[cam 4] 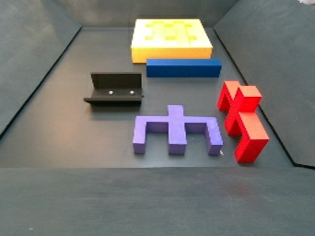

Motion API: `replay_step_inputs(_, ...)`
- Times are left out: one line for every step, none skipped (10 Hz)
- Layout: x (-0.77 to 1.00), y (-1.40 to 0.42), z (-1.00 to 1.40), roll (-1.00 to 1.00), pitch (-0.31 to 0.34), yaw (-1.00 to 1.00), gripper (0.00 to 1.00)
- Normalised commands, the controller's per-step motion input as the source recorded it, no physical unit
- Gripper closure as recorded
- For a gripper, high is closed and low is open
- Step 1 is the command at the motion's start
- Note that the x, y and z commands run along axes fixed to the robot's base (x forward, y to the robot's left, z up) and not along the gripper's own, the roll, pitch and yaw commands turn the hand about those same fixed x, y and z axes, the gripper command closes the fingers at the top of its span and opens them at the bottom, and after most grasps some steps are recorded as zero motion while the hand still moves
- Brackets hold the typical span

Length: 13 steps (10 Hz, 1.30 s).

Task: Pick up the green object. Move up. Move to above the board. Insert the green object.
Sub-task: Insert the green object.

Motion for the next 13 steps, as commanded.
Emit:
replay_step_inputs(0.0, 0.0, 0.0, 0.0, 0.0, 0.0, 1.0)
replay_step_inputs(0.03, 0.0, -0.05, 0.0, 0.0, -0.02, 1.0)
replay_step_inputs(0.01, 0.0, -0.44, -0.25, 0.0, -0.03, 1.0)
replay_step_inputs(0.05, 0.0, -0.49, -0.32, 0.0, 0.0, 1.0)
replay_step_inputs(0.05, 0.0, -0.51, -0.32, 0.0, 0.0, 1.0)
replay_step_inputs(0.0, 0.0, -0.64, -0.26, 0.0, 0.01, 1.0)
replay_step_inputs(-0.07, -0.01, -0.89, -0.13, 0.0, 0.05, 1.0)
replay_step_inputs(-0.09, -0.06, -0.89, -0.12, 0.0, 0.03, 1.0)
replay_step_inputs(-0.14, -0.1, -1.0, -0.06, -0.003, 0.02, 1.0)
replay_step_inputs(-0.12, -0.24, -1.0, 0.0, -0.016, 0.0, 1.0)
replay_step_inputs(-0.11, -0.32, -1.0, 0.01, -0.037, 0.0, 1.0)
replay_step_inputs(-0.09, -0.33, -1.0, 0.0, -0.036, 0.0, 1.0)
replay_step_inputs(-0.01, -0.11, -0.91, -0.1, -0.036, -0.01, 1.0)
